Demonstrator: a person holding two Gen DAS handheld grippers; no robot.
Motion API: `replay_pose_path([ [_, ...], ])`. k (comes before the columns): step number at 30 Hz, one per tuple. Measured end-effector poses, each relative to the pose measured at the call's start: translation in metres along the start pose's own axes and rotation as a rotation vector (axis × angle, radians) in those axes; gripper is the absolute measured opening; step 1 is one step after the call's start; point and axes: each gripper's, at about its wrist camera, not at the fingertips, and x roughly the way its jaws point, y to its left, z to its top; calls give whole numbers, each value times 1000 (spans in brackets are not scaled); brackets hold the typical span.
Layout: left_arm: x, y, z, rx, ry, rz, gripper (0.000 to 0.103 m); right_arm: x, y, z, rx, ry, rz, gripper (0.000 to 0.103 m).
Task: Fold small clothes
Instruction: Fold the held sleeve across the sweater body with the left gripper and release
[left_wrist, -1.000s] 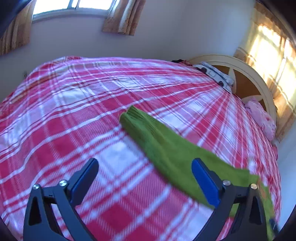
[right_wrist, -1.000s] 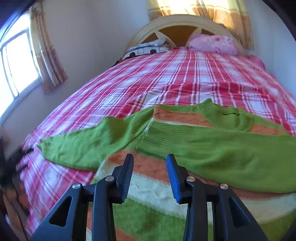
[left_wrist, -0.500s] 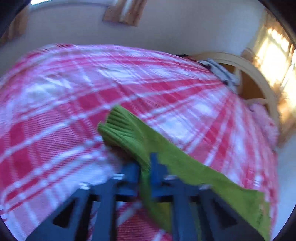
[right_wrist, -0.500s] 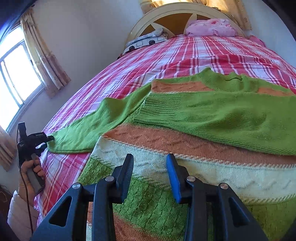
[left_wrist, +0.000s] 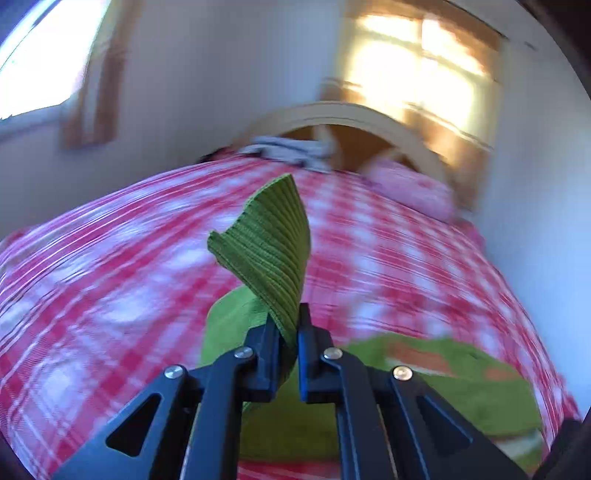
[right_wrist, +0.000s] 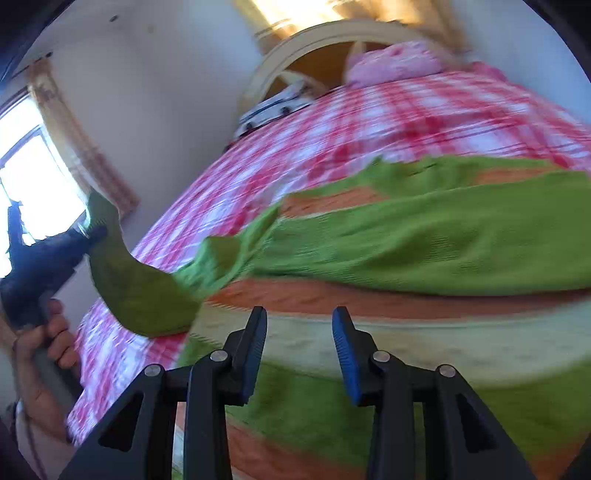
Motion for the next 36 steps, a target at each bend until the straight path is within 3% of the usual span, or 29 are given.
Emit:
replay_pose_path([
  [3, -2, -71, -17, 84, 25, -130, 8, -29, -20, 1, 5, -33, -70, 38],
  [7, 14, -137, -47, 139, 97, -220, 8, -68, -55, -2, 51, -77, -165, 38],
  [11, 39, -181, -79, 171, 177, -237, 8, -94, -89, -10, 127, -90, -216, 38],
  [16, 51, -205, -109, 233, 265, -222, 9, -111, -113, -26, 181, -76, -245, 38],
  [19, 55, -203, -126, 264, 355, -220, 19, -113, -117, -29, 194, -75, -235, 38],
  [20, 52, -199, -128, 270, 387, -231, 31, -114, -118, -30, 197, -76, -231, 38],
  [21, 44, -193, -130, 267, 406, -251, 54, -114, -118, -29, 201, -76, -227, 38],
  [22, 36, -187, -131, 260, 424, -256, 67, -114, -118, -28, 204, -76, -224, 38],
  [23, 24, -178, -130, 250, 415, -244, 89, -114, -118, -27, 207, -76, -220, 38],
  [24, 13, -169, -131, 245, 375, -224, 96, -114, -117, -25, 207, -78, -212, 38],
  [26, -13, -144, -129, 227, 281, -175, 96, -115, -117, -19, 206, -88, -200, 39],
  [28, -22, -119, -129, 180, 255, -131, 97, -114, -116, -9, 203, -99, -173, 48],
  [30, -20, -91, -131, 114, 258, -73, 97, -111, -117, 4, 229, -112, -128, 59],
  [33, -6, -62, -145, 25, 281, -2, 97, -98, -114, 25, 258, -104, -55, 59],
  [36, -1, -50, -148, -74, 298, -2, 101, -69, -110, 47, 241, -54, -52, 59],
])
